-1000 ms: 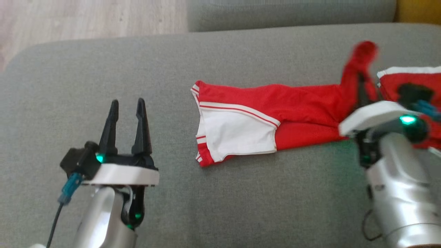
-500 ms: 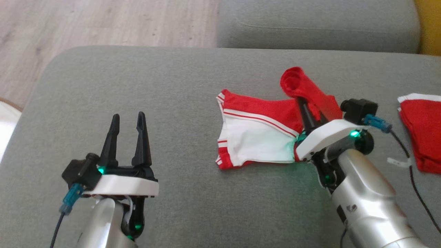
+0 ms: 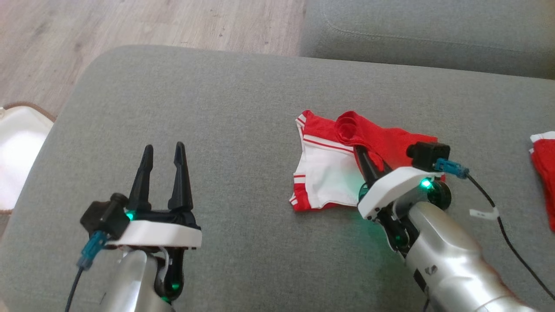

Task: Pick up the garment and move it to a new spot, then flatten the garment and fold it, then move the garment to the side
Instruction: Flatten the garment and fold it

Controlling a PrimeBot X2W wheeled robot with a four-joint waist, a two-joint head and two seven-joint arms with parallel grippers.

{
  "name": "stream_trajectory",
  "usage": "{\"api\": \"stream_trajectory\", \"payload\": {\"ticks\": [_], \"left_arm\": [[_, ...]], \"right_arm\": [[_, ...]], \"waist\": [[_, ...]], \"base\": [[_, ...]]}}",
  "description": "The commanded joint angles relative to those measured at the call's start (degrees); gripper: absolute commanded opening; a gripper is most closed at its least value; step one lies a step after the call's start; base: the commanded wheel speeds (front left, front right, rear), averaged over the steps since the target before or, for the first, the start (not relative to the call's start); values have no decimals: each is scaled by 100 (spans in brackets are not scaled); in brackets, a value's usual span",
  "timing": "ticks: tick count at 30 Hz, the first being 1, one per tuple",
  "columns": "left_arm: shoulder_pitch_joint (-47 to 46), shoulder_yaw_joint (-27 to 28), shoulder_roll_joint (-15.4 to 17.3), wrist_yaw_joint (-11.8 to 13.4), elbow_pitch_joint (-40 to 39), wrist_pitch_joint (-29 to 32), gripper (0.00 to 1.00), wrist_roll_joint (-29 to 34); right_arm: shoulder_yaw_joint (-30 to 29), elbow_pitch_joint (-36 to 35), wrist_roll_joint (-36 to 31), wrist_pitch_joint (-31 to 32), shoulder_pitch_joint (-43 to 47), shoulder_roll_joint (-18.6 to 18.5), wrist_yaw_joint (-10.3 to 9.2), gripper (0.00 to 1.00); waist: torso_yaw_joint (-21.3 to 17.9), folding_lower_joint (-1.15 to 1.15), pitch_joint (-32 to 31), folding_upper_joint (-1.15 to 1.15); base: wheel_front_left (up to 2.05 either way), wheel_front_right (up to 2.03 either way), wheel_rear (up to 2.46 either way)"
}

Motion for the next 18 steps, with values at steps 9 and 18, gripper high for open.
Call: {"api": "stream_trajectory", "payload": {"ticks": [9,18], "left_arm": [[-249,19,42,-28,-144,-29,100,-94],[-256,72,42,-21,-126,-29,100,-83]], "right_arm": [[974,-145,787,-201,-465,107,-4,99],[1601,-443,1298,-385,-762,107,-4,100]], "waist": [[143,0,104,0],[-82,0,102,0]], "base": [[0,0,0],[0,0,0]]}}
